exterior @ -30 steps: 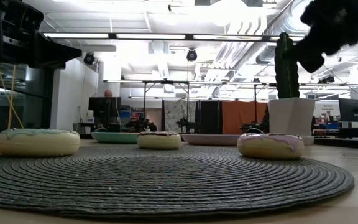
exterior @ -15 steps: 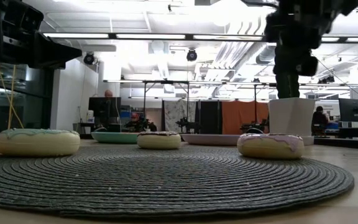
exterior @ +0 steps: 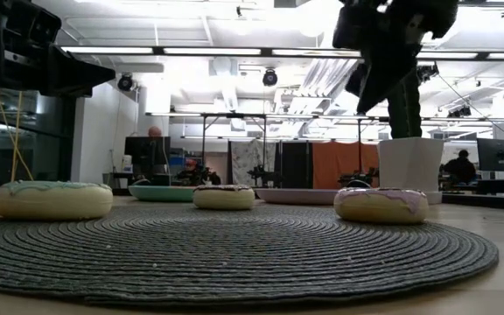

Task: Pick & Place donuts
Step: Put the large purple donut on the purple plate

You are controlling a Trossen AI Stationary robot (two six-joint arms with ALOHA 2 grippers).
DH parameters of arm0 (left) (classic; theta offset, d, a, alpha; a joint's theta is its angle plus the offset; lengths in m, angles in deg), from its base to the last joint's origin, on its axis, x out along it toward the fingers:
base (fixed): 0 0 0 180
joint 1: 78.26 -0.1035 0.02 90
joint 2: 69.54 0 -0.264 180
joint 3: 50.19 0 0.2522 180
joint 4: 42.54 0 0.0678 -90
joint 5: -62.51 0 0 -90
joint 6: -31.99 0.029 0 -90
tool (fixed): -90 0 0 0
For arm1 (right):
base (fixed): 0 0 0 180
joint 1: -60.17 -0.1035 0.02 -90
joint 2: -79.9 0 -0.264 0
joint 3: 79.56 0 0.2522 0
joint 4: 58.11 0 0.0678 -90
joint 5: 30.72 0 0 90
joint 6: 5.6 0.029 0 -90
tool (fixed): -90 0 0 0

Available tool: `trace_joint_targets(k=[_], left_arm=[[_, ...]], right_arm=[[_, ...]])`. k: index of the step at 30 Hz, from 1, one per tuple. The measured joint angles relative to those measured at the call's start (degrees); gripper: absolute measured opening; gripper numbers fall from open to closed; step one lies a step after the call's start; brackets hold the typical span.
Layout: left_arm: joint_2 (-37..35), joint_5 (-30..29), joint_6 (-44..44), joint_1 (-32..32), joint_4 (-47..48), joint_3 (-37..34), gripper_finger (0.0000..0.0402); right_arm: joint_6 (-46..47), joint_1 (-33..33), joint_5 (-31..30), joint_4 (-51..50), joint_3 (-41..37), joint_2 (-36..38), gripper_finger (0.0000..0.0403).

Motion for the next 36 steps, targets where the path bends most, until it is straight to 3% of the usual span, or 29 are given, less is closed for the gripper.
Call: trace_joint_targets(k=[11,26,36], left_arm=[[0.0,0.0,0.0,0.0,0.0,0.0,0.0],[0.0,0.0,0.0,0.0,0.0,0.0,0.0],[0.0,0.0,0.0,0.0,0.0,0.0,0.0]], right_arm=[[-8.4,-9.0,-12.2,-0.9,2.5,-4.1,0.0008],[-6.0,-17.3,-12.5,-3.3,2.4,-4.3,0.0012],[-5.8,-20.7,-13.1,-1.5,2.7,-11.6,0.0024]])
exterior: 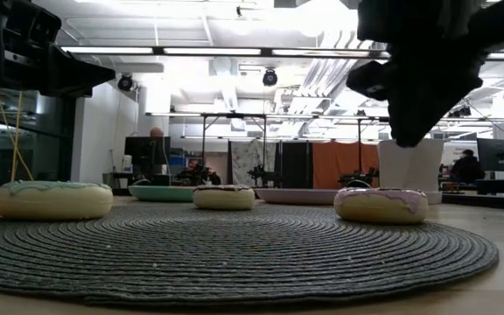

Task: Pick & Place donuts
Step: Put the large purple donut on the purple plate

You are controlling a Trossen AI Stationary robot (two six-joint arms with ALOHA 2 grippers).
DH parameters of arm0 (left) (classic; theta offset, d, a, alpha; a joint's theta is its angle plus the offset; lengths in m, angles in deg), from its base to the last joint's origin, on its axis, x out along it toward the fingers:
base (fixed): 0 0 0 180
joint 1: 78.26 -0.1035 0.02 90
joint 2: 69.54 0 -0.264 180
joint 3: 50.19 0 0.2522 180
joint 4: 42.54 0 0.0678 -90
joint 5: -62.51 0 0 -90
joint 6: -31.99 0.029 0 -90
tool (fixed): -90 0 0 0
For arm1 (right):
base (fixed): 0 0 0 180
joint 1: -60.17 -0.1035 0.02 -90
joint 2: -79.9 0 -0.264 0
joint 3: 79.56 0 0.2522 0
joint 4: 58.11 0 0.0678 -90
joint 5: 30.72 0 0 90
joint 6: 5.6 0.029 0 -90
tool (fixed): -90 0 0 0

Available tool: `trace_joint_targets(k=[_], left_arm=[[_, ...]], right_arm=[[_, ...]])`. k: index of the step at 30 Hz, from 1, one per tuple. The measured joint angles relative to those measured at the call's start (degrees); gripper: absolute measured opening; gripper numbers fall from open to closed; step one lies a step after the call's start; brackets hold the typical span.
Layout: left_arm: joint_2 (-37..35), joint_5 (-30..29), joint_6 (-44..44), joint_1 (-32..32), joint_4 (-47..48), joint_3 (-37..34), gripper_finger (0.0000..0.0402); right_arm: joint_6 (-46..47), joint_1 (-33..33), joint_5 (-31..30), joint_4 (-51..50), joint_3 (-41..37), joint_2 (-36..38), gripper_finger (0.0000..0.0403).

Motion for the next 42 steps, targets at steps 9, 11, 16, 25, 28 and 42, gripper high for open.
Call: trace_joint_targets(k=[9,11,16,25,28,42], left_arm=[[0.0,0.0,0.0,0.0,0.0,0.0,0.0],[0.0,0.0,0.0,0.0,0.0,0.0,0.0],[0.0,0.0,0.0,0.0,0.0,0.0,0.0],[0.0,-0.2,0.0,0.0,0.1,0.0,0.0],[0.0,-0.1,0.0,0.0,0.1,0.0,0.0],[0.0,-0.1,0.0,0.0,0.1,0.0,0.0]], right_arm=[[6.8,1.5,-5.6,0.0,3.5,-2.6,0.0083],[9.3,2.2,-5.6,-0.7,4.1,-3.3,0.01],[15.8,3.3,-5.0,-1.0,4.2,-3.4,0.0143],[23.8,5.1,-5.0,-2.0,4.1,-4.9,0.0222],[24.3,5.6,-5.0,-2.0,4.0,-6.7,0.0243],[23.8,6.7,-0.5,-1.5,4.0,-9.6,0.0269]])
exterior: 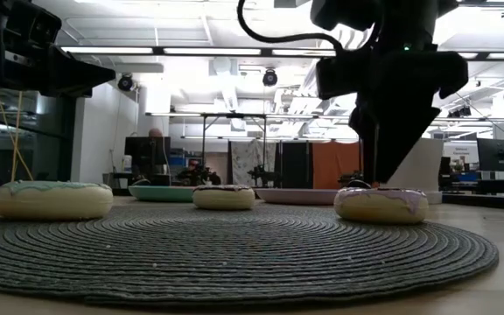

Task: Pick & Place donuts
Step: Put the large purple donut on the purple plate

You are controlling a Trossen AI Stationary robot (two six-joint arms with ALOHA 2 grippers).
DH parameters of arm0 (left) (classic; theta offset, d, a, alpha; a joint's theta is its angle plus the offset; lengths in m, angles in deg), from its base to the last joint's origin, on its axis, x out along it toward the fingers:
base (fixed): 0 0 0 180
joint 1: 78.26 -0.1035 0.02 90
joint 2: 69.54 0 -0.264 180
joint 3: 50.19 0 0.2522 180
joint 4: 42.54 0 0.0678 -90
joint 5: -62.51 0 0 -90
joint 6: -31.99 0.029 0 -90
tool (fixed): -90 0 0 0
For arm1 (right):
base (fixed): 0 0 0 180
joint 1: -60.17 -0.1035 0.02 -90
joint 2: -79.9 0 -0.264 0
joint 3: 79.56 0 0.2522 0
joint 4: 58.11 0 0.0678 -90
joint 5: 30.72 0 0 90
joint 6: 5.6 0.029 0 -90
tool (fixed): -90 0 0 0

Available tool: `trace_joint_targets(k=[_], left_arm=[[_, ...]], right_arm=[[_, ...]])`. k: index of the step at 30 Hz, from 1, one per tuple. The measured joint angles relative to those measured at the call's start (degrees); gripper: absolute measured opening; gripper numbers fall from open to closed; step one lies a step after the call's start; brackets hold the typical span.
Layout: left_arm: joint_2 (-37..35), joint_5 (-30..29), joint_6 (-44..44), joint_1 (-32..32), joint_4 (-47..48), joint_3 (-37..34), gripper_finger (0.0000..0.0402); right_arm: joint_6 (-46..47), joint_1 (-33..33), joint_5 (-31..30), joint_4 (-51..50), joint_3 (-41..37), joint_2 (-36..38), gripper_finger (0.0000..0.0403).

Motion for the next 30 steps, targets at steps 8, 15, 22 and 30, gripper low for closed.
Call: trace_joint_targets(k=[8,15,22,30], left_arm=[[0.0,0.2,0.0,0.0,0.0,0.0,0.0],[0.0,0.2,0.0,0.0,0.0,0.0,0.0],[0.0,0.2,0.0,0.0,0.0,0.0,0.0],[0.0,0.2,0.0,0.0,0.0,0.0,0.0]], right_arm=[[-0.9,0.7,0.2,0.7,0.0,-1.8,0.027],[-1.0,0.8,1.0,1.9,0.0,-3.1,0.0271],[-2.2,1.5,1.0,2.3,0.0,-3.8,0.0271],[-2.2,1.4,1.6,3.0,0.0,-5.2,0.0271]])
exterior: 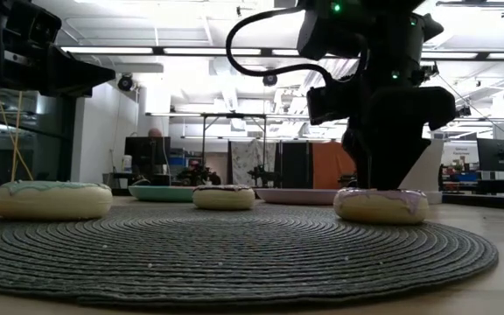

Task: Pick & Place donuts
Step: Put the large purple donut on the purple plate

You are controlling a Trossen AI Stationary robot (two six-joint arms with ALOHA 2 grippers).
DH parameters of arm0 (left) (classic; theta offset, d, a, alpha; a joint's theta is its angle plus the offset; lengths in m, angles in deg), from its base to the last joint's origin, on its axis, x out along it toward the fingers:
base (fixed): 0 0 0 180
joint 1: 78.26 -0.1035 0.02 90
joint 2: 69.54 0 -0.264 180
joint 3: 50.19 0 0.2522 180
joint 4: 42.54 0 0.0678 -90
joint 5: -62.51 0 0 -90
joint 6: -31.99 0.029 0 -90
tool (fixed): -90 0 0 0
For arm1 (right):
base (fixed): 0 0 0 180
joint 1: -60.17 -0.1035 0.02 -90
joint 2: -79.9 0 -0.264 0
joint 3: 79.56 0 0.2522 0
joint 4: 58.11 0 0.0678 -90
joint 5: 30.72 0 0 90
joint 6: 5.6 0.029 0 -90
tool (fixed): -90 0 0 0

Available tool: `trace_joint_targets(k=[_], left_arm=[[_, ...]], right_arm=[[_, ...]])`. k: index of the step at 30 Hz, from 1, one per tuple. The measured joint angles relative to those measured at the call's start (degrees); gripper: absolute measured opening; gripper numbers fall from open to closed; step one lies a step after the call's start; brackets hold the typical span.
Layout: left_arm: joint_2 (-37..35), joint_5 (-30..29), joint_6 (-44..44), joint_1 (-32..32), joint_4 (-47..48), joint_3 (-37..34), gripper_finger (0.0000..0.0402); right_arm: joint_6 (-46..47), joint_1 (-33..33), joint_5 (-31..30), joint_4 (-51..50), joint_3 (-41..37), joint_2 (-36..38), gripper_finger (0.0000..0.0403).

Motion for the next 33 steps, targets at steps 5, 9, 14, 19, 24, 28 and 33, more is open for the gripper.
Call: trace_joint_targets(k=[5,9,14,19,24,28,33], left_arm=[[0.0,0.0,0.0,0.0,0.0,0.0,0.0],[0.0,0.0,0.0,0.0,0.0,0.0,0.0],[0.0,0.0,0.0,0.0,0.0,0.0,0.0],[0.0,0.0,0.0,0.0,0.0,0.0,0.0],[0.0,0.0,0.0,0.0,0.0,0.0,0.0],[0.0,0.0,0.0,0.0,0.0,0.0,0.0],[0.0,0.0,0.0,0.0,0.0,0.0,0.0]], right_arm=[[-0.4,0.0,-0.3,-0.1,0.0,0.0,0.0266],[-1.5,0.0,-0.7,-0.2,0.0,0.0,0.0249],[-1.3,0.0,-0.4,-0.4,0.0,0.0,0.0222],[-1.3,0.0,-0.2,0.1,0.0,0.0,0.0195],[-1.3,0.0,0.9,0.6,0.0,0.0,0.0173],[-1.3,0.0,2.1,0.7,0.0,0.0,0.0156],[-1.3,0.0,3.1,2.2,0.1,0.5,0.0144]])
